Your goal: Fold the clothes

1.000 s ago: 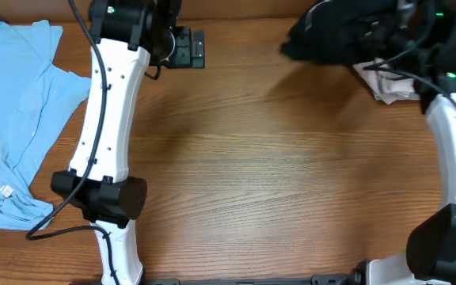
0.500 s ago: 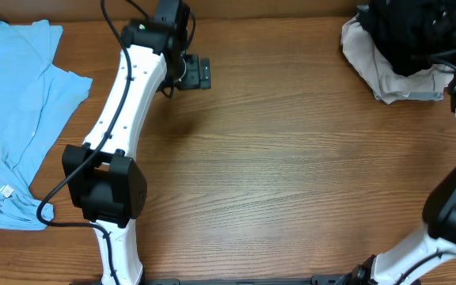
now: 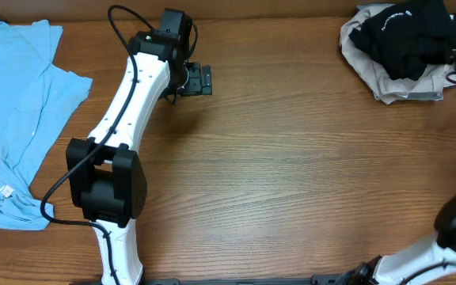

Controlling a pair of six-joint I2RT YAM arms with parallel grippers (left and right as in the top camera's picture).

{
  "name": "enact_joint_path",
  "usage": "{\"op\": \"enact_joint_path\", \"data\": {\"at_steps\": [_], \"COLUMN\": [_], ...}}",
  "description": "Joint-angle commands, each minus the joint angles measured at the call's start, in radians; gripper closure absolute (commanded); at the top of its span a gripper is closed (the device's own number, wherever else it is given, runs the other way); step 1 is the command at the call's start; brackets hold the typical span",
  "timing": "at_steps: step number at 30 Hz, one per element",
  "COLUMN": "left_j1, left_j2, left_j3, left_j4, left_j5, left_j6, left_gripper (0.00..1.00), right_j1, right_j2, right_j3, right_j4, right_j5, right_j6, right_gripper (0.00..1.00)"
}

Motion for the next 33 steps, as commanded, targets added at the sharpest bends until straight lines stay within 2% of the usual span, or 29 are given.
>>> {"op": "enact_joint_path", "data": {"at_steps": [1, 7, 10, 14, 18, 25, 28, 33], "left_j1": [0.000, 0.000, -0.001, -0.001, -0.001, -0.001, -0.001, -0.001], "left_j2": [0.005, 0.005, 0.005, 0.005, 0.005, 0.005, 0.005, 0.005], "left_j3": [-0.003, -0.003, -0.003, -0.003, -0.003, -0.003, -0.003, -0.003], "left_j4": [0.001, 0.002, 0.053, 0.064, 0.064, 0.064, 0.064, 0.064], "left_j5": [-0.006, -0.002, 0.074, 0.072, 0.072, 0.072, 0.072, 0.072], "left_j6": [-0.017, -0.026, -0.169, -0.175, -0.175, -0.175, -0.175, -0.175], "left_gripper": [0.00, 0.01, 0.00, 0.00, 0.00, 0.00, 0.00, 0.00], "right_j1": [0.012, 0.050, 0.112, 0.196, 0.259, 0.273, 0.273, 0.282], "right_j2": [-0.182, -0.357, -0.435, -0.529, -0.602, -0.617, -0.616, -0.615], "right_j3": [0.078, 0.078, 0.078, 0.078, 0.078, 0.078, 0.078, 0.068], "right_j4": [-0.084, -0.336, -0.499, -0.658, -0.793, -0.956, -1.020, -0.936], "right_j5": [-0.020, -0.029, -0.026, -0.026, -0.020, 0.016, 0.128, 0.192], "right_j6": [-0.157, -0.168, -0.258, -0.334, -0.308, -0.309, -0.321, -0.459], "right_gripper": [0.00, 0.00, 0.00, 0.00, 0.00, 0.00, 0.00, 0.00]}}
